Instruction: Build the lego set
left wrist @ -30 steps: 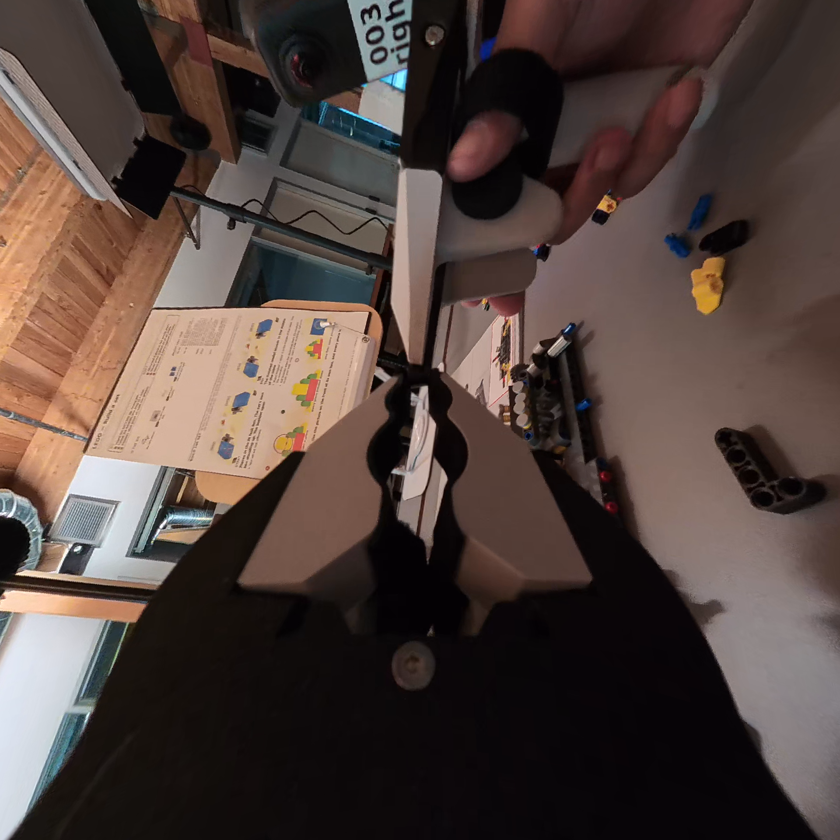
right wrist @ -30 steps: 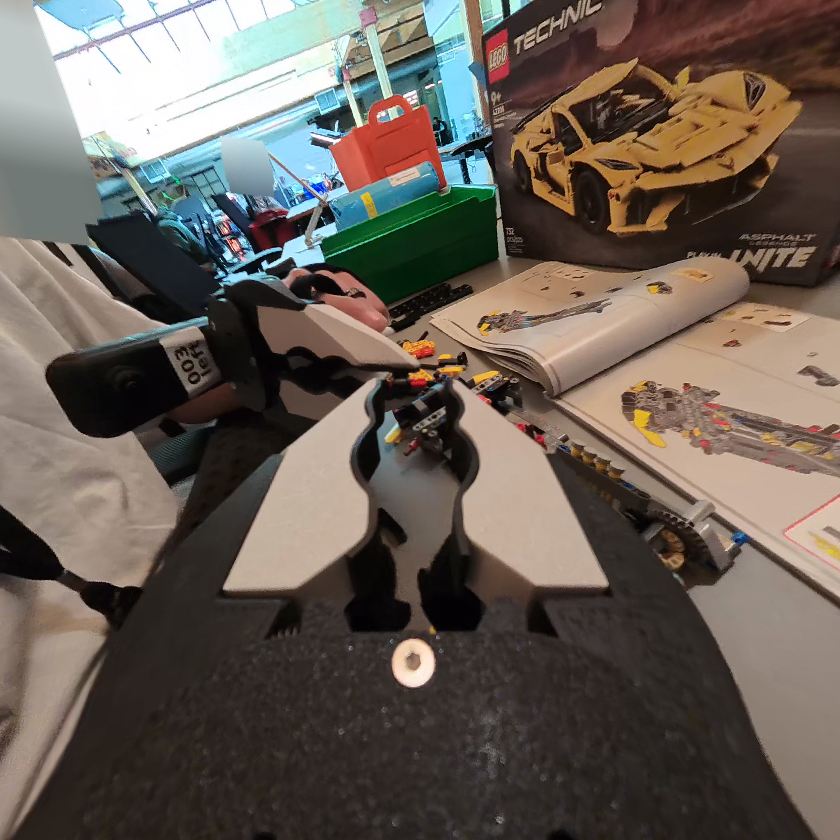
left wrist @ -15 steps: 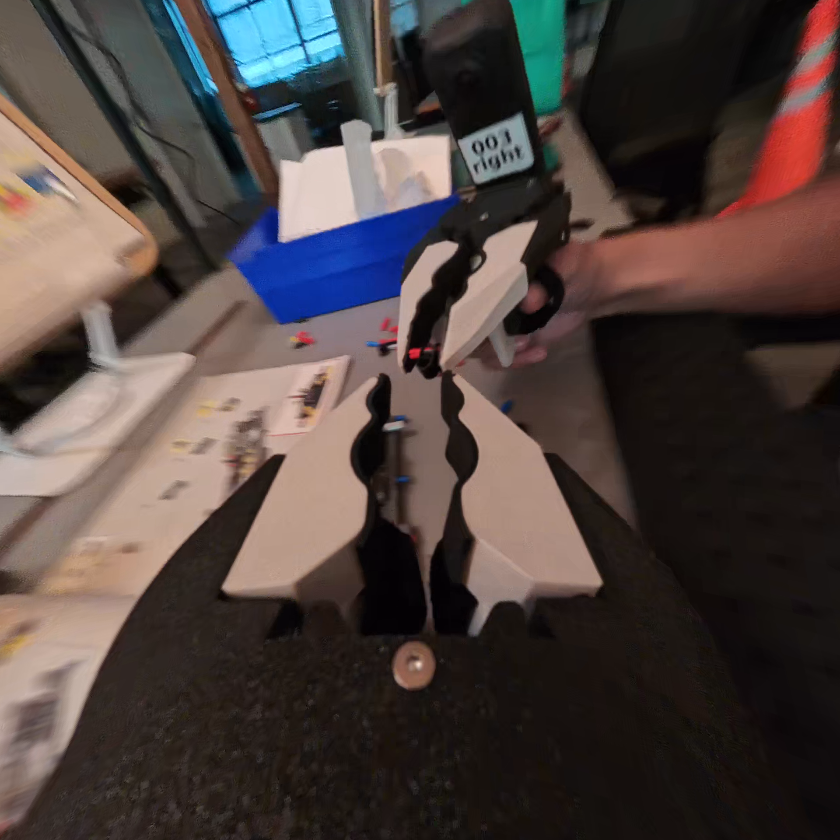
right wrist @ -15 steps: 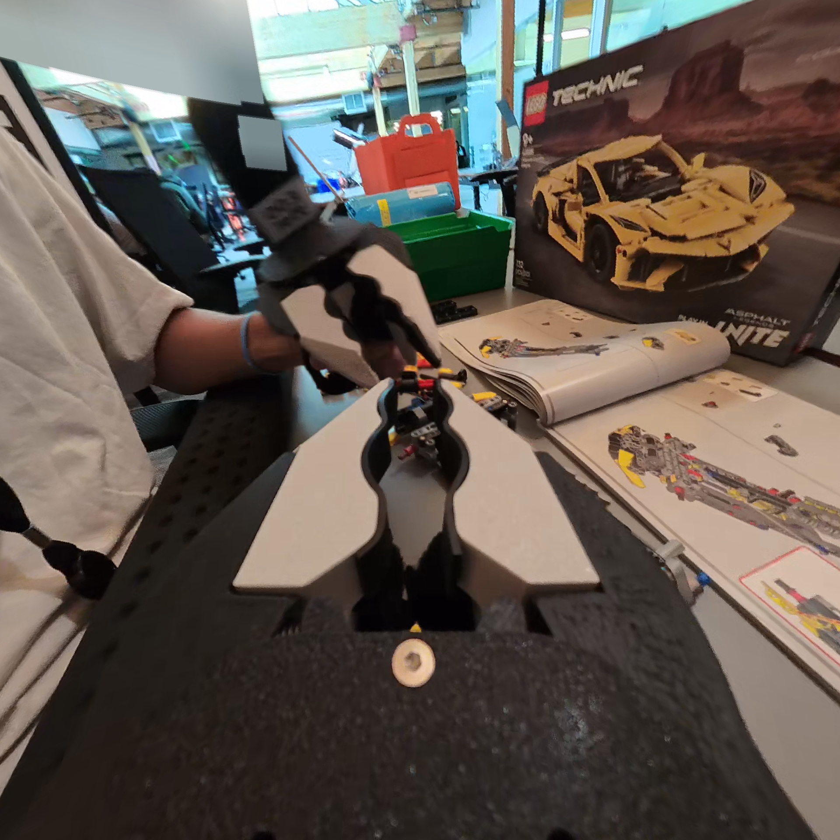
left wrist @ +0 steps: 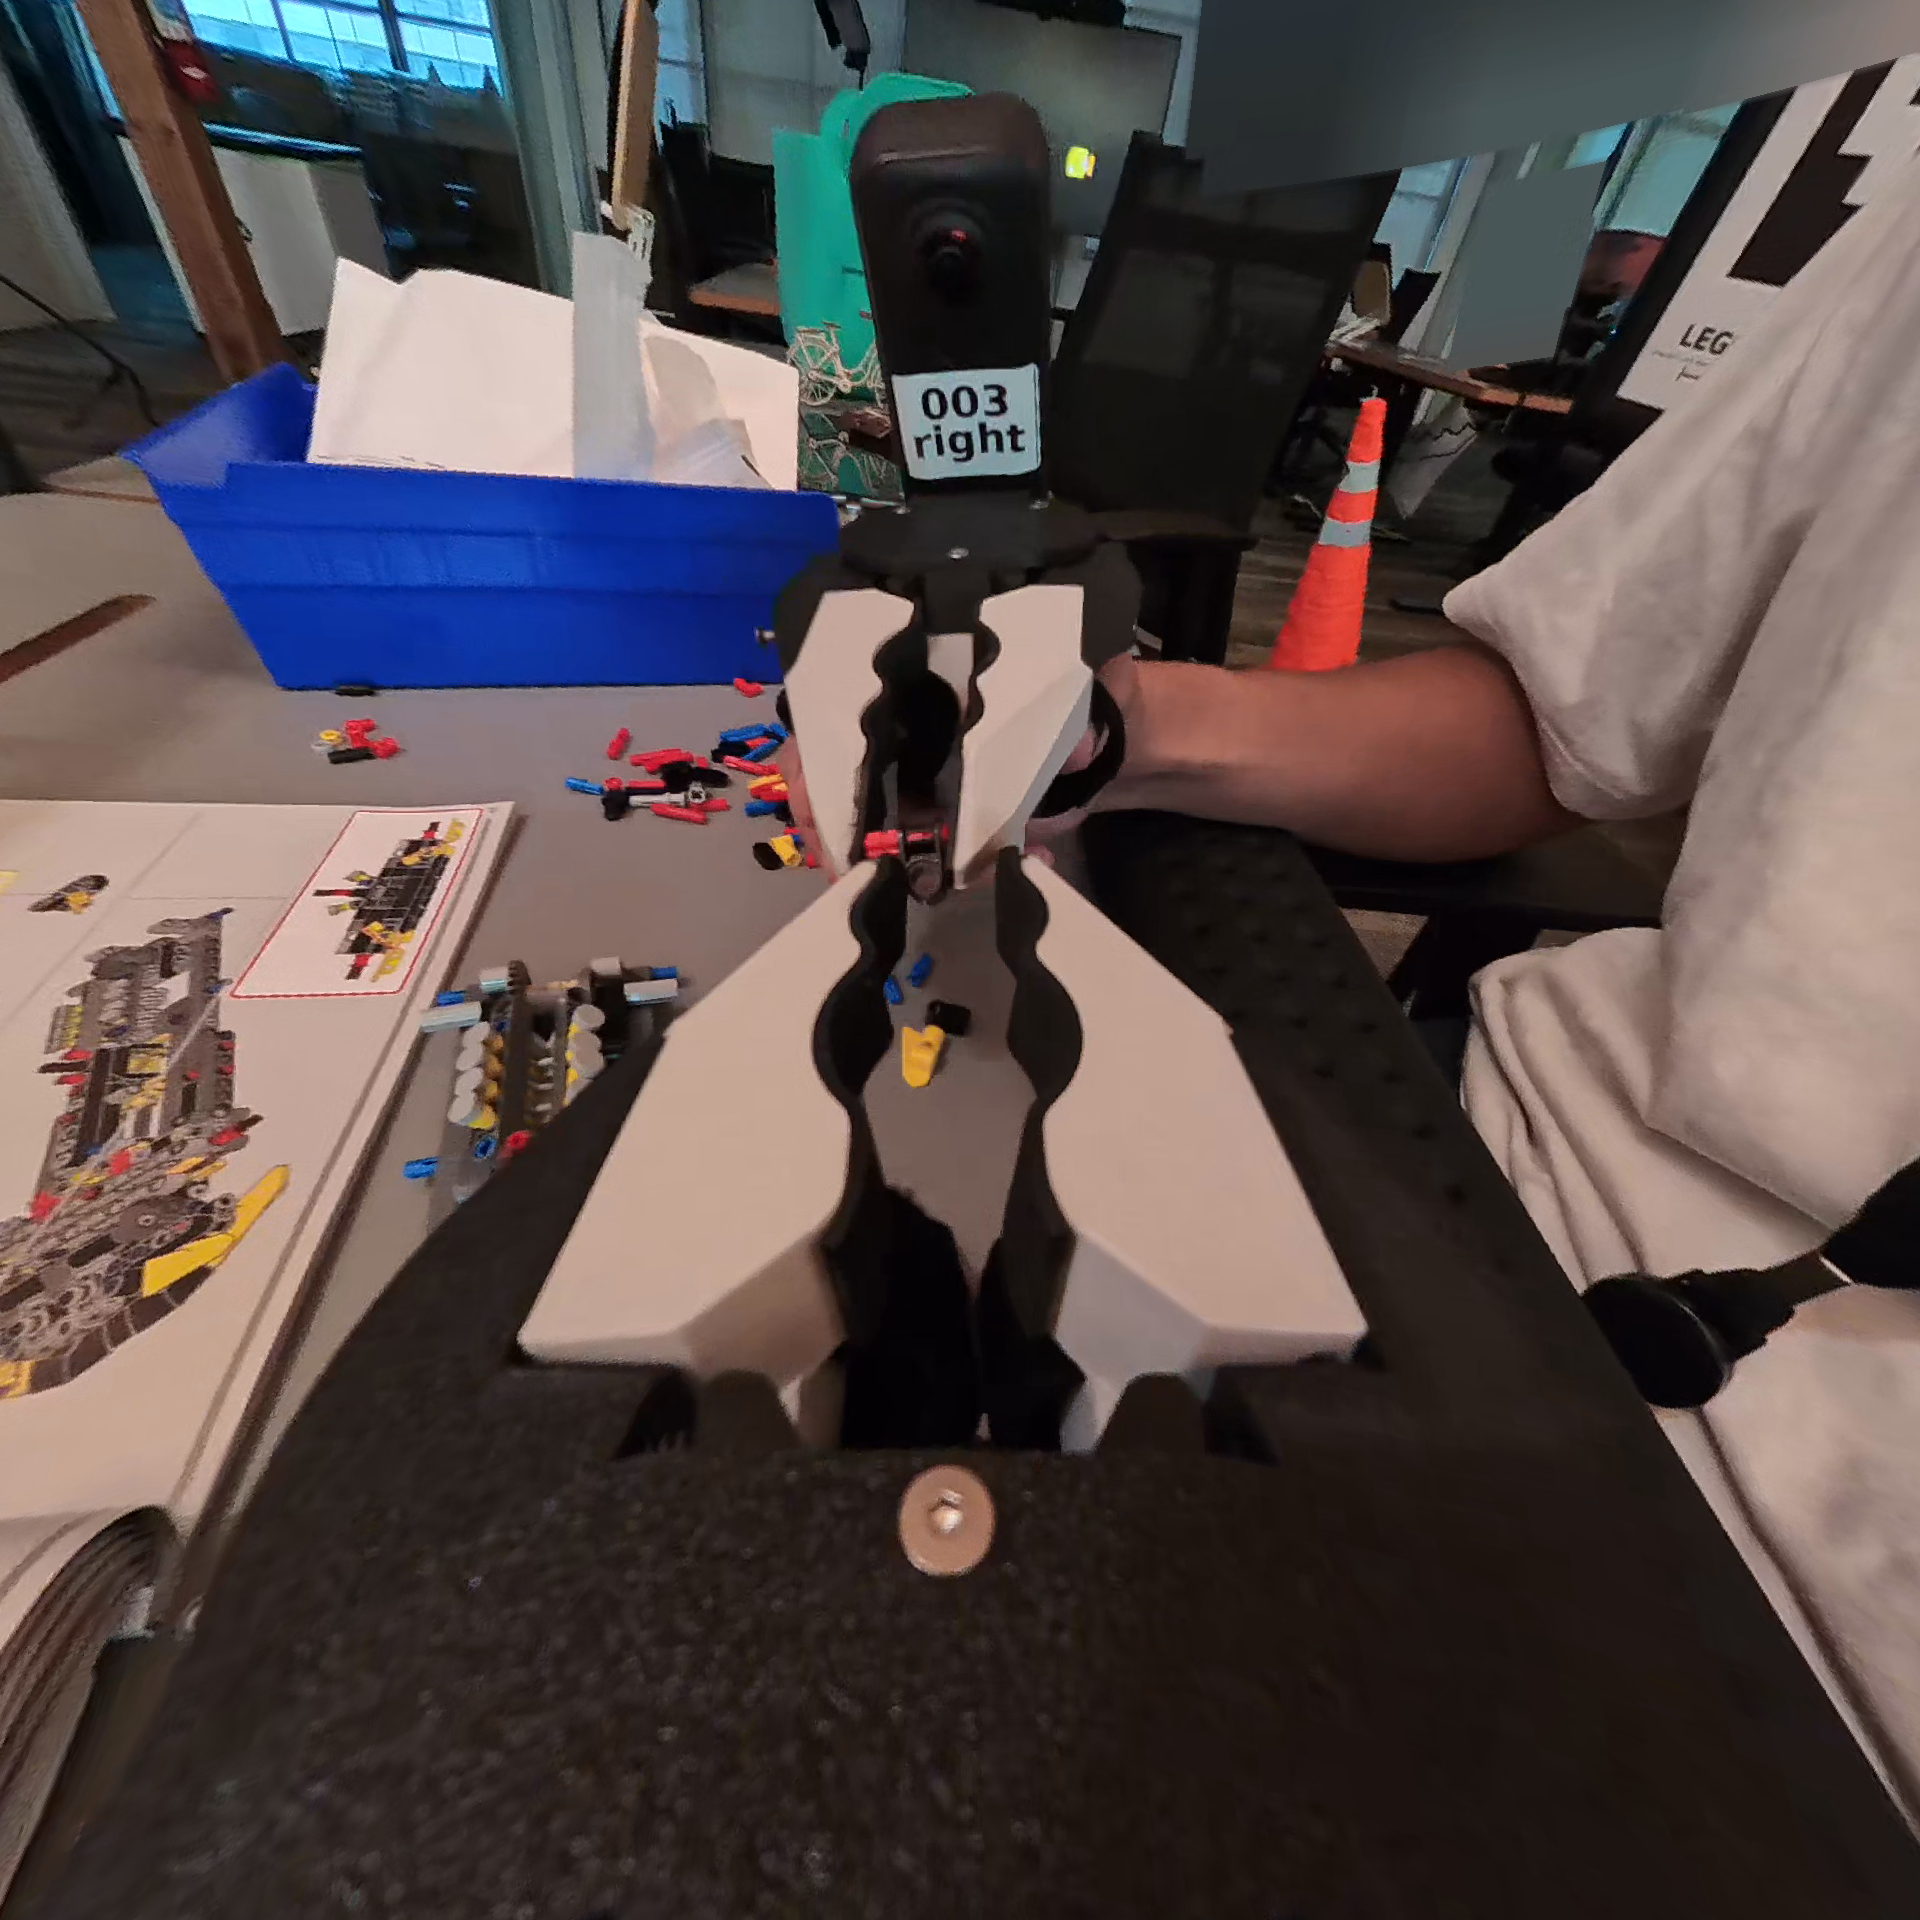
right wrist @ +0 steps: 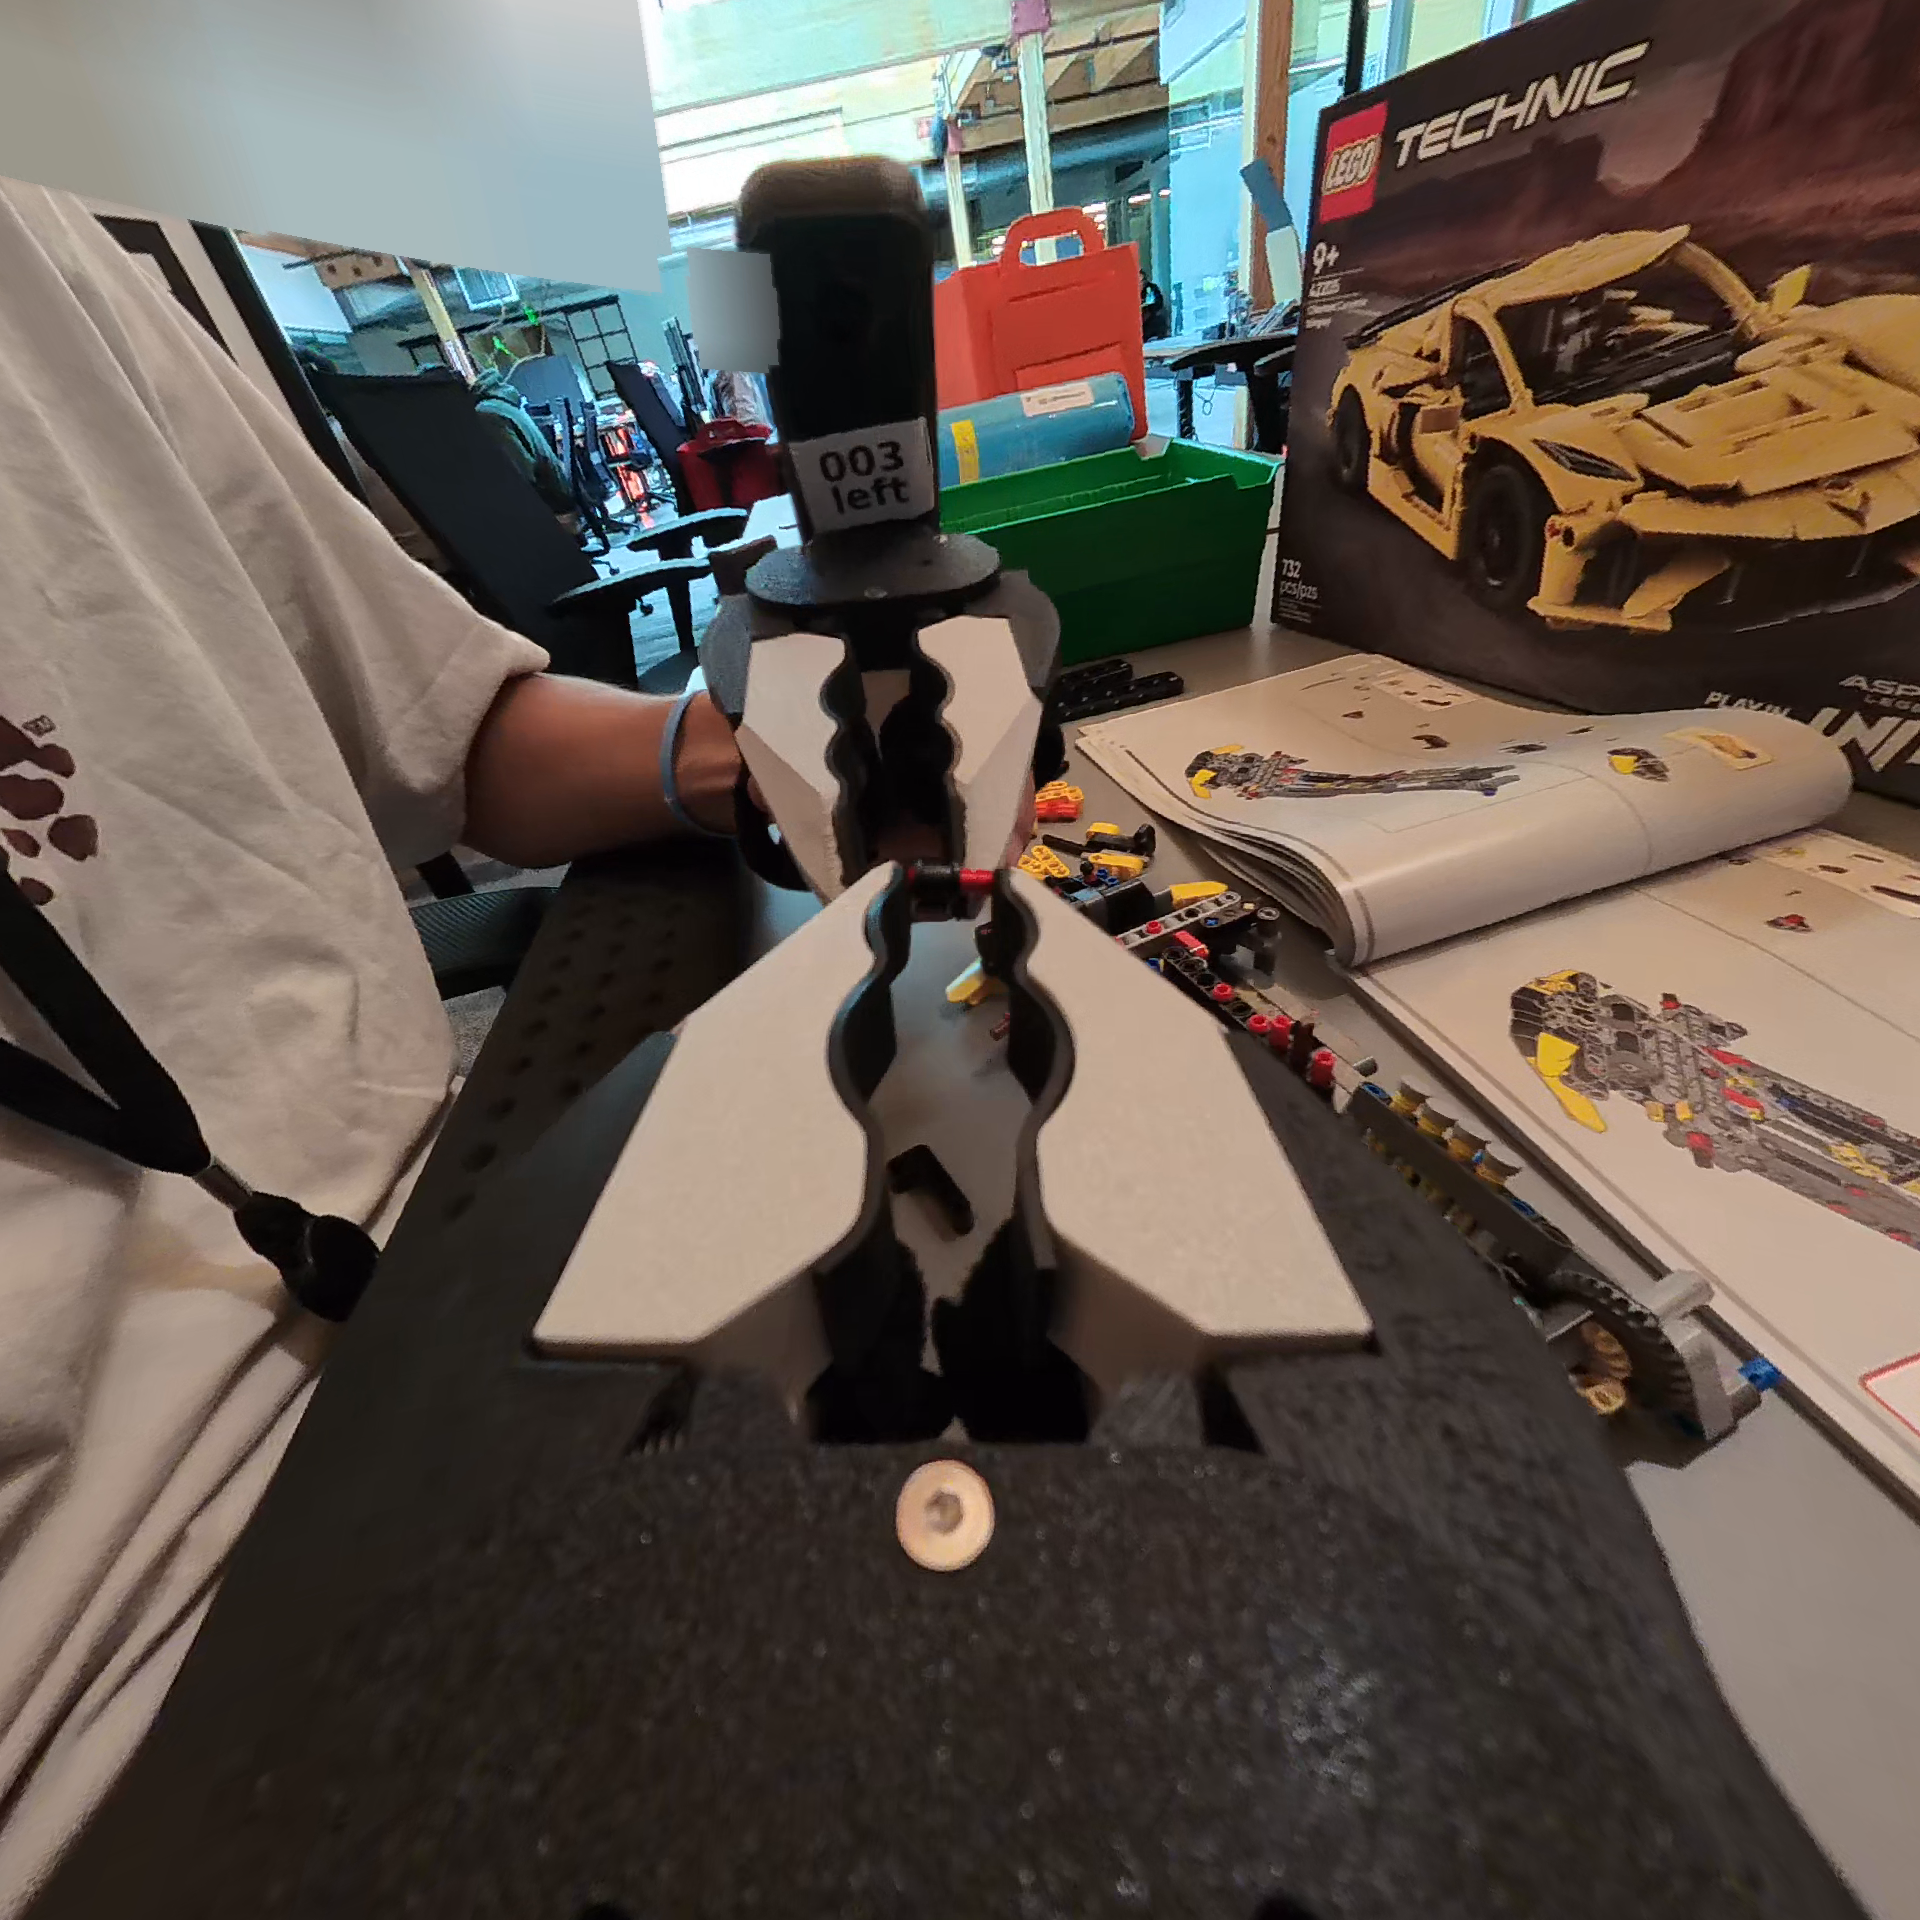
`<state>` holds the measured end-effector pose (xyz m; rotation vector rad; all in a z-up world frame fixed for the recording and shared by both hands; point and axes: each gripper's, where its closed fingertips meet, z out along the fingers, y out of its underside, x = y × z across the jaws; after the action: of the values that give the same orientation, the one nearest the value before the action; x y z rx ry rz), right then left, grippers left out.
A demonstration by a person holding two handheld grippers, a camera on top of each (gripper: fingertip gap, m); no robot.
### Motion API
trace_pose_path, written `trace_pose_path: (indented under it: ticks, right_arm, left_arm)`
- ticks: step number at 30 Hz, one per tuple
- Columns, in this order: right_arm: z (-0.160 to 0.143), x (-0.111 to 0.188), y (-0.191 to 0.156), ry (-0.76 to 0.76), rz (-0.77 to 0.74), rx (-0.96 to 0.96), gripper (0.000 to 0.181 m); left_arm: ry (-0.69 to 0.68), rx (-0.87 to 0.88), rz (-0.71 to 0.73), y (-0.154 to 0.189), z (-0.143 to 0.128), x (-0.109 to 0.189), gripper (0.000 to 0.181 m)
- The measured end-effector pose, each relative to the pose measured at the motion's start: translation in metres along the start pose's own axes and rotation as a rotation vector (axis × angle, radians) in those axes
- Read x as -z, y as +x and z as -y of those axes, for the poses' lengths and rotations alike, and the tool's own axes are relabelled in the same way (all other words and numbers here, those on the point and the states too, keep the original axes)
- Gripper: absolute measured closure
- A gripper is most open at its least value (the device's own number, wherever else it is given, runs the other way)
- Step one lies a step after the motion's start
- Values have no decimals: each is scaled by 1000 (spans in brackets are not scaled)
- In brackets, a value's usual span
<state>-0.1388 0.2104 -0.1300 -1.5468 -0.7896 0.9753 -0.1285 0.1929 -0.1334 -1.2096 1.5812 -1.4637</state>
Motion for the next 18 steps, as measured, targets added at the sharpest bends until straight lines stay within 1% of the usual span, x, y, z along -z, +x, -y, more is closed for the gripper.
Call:
trace_pose_path:
  ticks: [5,9,13,18]
  right_arm:
    - [-8,-1,0,-47,3,4,167]
    - [-5,0,-1,-27,17,4,167]
    - [-10,0,-4,-49,35,21,167]
    - [-16,-1,-9,-80,69,47,167]
  left_arm:
    - [-46,-66,41,-3,-7,-1,166]
    - [-33,-103,61,-3,-4,-1,167]
    - [-94,-243,94,0,-11,-1,168]
    - [-150,-344,103,6,-17,-1,169]
